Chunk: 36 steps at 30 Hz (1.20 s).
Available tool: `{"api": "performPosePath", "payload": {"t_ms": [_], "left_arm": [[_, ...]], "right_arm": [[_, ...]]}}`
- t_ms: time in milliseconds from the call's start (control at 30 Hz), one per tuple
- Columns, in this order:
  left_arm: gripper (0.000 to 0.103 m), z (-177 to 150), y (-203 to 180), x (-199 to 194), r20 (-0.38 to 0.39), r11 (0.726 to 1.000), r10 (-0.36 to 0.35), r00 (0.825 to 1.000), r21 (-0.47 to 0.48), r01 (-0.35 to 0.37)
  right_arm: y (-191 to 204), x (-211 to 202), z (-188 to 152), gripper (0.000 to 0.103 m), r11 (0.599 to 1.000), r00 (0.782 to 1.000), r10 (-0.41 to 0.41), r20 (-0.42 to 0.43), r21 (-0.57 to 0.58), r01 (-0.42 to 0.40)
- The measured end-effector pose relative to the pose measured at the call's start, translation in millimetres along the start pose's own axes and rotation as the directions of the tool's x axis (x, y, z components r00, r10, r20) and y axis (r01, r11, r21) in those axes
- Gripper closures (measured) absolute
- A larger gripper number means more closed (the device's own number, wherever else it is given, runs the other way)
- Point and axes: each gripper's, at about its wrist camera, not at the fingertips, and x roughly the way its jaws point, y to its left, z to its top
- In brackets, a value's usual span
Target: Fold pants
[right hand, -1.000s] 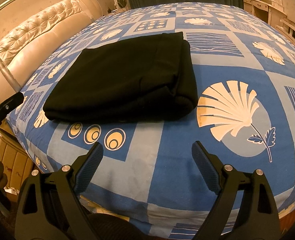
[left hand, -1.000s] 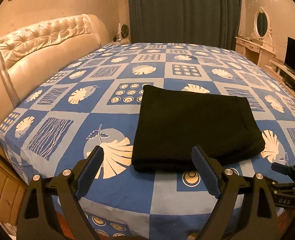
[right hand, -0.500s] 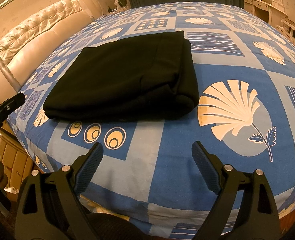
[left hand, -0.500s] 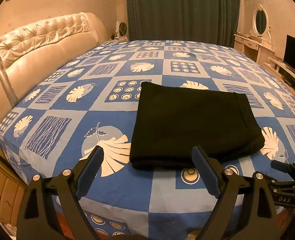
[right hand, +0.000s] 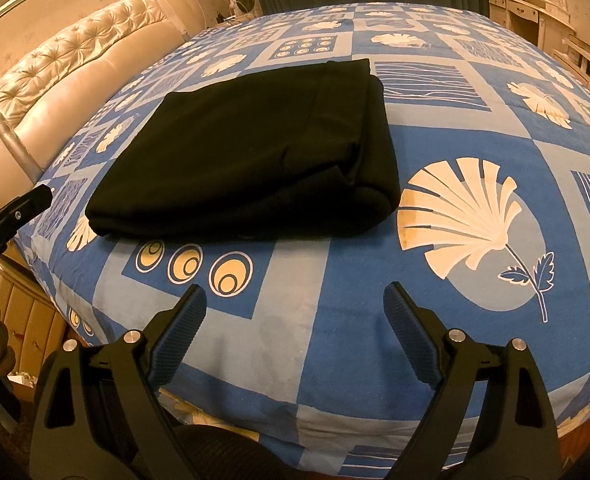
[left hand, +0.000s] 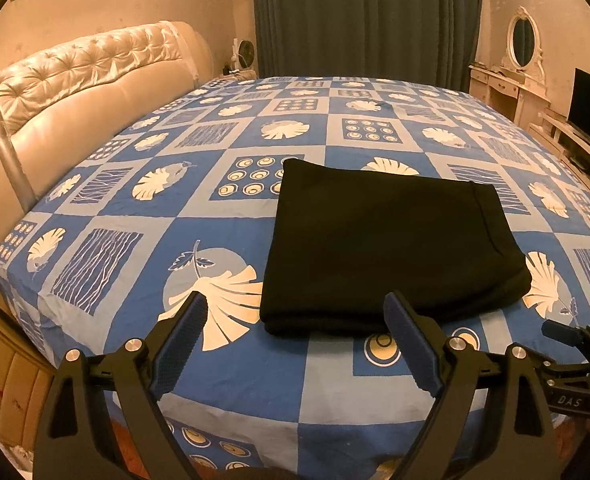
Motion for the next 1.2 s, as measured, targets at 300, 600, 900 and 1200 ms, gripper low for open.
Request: {"api": "performPosePath", "payload": {"t_ms": [300,600,900,1200], "left_arm": [[0.014,-2,-4,3,-0.003,1.000,-0.004,1.000,0.022,0.004],[0.014,-2,-3,3,-0.012,1.000,-0.002,1.000,0.018,0.003],[0.014,13,23,10,-0.002,0.999,0.037,0.999,-0.006,-0.037],[0.014,35,68,34,0.021,0.993,0.114,0.993,-0.002,-0.114]], "right_arm": [[0,1,0,0.013,1.000,1.000,0.001,-0.002,0.000,-0.001],[-2,1,0,0.013,1.000,1.000,0.002,-0.002,0.005,-0.002],[-43,-12,26,0.013,0.994,1.000,0.008,0.027,0.112,-0.011],[-116,-10,65,0.013,0.964,0.991,-0.104,0.088,0.253,0.078]]}}
